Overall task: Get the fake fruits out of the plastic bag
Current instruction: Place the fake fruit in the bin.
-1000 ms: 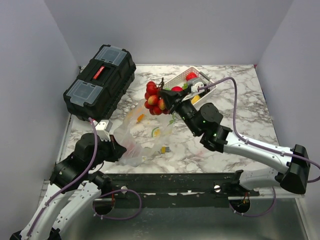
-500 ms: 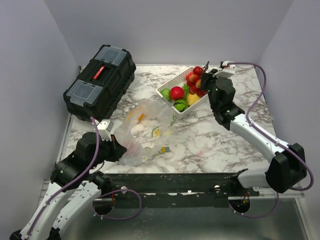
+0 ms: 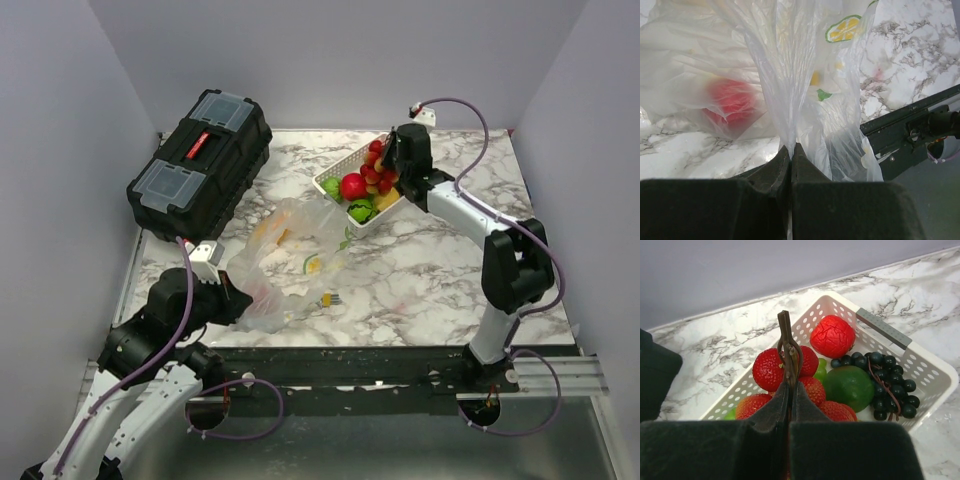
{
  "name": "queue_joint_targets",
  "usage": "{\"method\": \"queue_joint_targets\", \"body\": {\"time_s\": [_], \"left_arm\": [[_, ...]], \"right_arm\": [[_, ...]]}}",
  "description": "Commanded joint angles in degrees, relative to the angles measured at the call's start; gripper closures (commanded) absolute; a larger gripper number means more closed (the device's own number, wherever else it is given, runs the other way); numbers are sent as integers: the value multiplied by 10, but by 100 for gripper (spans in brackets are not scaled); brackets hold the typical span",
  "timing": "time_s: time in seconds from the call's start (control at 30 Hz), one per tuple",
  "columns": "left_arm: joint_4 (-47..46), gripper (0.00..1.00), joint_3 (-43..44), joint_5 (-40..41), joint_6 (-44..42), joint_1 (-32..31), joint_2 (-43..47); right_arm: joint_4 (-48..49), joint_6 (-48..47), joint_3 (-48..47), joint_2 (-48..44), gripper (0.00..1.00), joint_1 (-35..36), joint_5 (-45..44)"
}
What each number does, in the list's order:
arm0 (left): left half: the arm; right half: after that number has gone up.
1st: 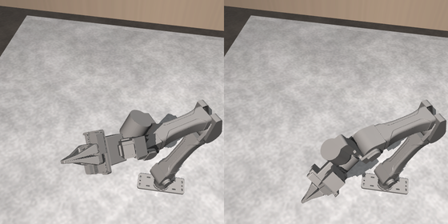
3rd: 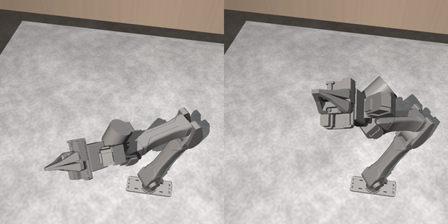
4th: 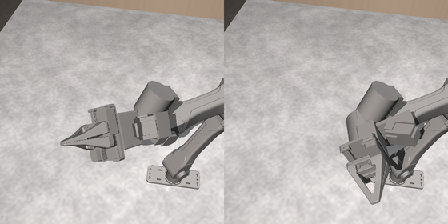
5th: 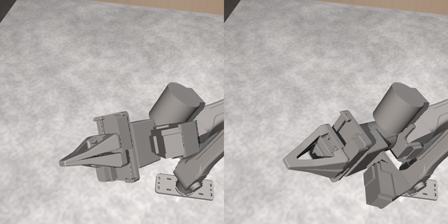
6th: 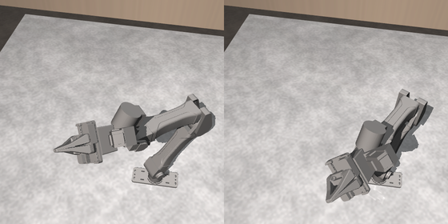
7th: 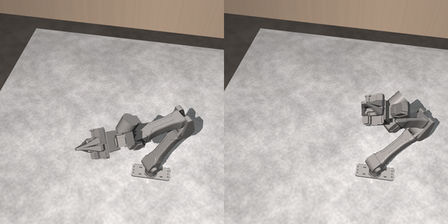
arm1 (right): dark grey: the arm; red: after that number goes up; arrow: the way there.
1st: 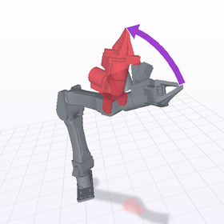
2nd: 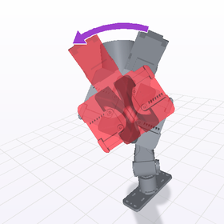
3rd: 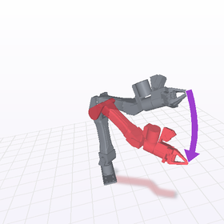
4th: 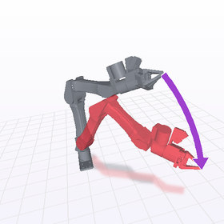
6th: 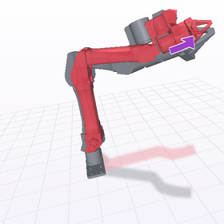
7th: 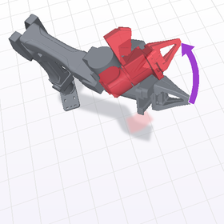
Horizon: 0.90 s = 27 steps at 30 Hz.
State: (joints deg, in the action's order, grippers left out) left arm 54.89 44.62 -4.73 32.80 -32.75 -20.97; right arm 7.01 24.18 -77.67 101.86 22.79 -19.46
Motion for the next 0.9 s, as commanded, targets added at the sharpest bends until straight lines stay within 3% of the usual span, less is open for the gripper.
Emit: {"method": "queue_joint_targets", "body": {"time_s": [0.0,0.4,0.6,0.87], "left_arm": [[-9,100,6,-6,-5,-1,10],[-11,100,5,-9,-6,-1,19],[-11,100,5,-5,-6,-1,11],[-10,100,6,-1,-5,-1,1]], "right_arm": [[-36,14,-51,55,99,-3,2],[-105,5,-122,187,72,-15,8],[-107,-11,-114,178,51,-15,2],[-122,-38,-101,117,37,-14,-8]]}}
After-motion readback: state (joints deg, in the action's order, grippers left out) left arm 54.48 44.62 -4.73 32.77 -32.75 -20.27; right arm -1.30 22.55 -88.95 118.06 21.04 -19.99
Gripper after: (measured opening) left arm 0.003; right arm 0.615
